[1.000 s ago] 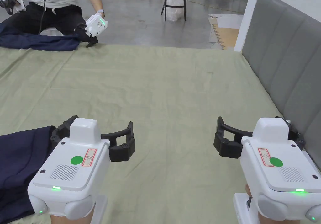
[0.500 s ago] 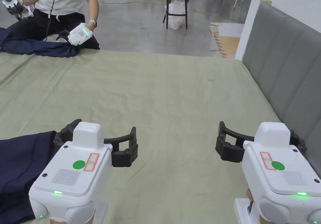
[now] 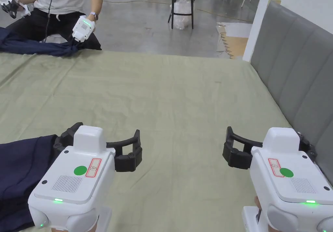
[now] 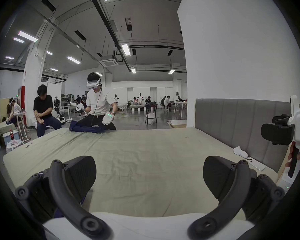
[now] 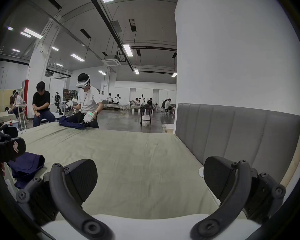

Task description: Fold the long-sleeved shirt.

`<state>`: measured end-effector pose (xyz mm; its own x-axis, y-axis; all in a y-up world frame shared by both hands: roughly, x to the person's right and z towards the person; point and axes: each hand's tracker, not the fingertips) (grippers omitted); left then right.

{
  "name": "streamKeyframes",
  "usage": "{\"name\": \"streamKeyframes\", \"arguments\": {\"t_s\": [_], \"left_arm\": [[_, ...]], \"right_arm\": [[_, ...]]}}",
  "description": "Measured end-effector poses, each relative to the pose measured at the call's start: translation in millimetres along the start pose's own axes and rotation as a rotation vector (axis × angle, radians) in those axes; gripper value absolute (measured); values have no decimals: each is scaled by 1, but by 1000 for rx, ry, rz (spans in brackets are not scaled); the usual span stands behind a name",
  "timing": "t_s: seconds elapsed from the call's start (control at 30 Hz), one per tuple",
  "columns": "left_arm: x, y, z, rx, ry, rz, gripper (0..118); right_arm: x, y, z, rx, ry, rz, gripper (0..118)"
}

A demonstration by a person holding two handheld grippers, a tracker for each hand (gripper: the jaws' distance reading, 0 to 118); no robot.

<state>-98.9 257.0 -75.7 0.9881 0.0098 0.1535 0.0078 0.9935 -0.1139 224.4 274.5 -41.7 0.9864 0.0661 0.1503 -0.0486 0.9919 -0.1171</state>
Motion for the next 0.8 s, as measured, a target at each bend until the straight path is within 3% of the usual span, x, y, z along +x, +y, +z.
{"name": "streamKeyframes", "arguments": {"t_s": [0.8], "left_arm": [[8, -2, -2, -18, -8, -42, 111]], "right_arm": [[5, -5, -1, -18, 1, -4, 118]]}}
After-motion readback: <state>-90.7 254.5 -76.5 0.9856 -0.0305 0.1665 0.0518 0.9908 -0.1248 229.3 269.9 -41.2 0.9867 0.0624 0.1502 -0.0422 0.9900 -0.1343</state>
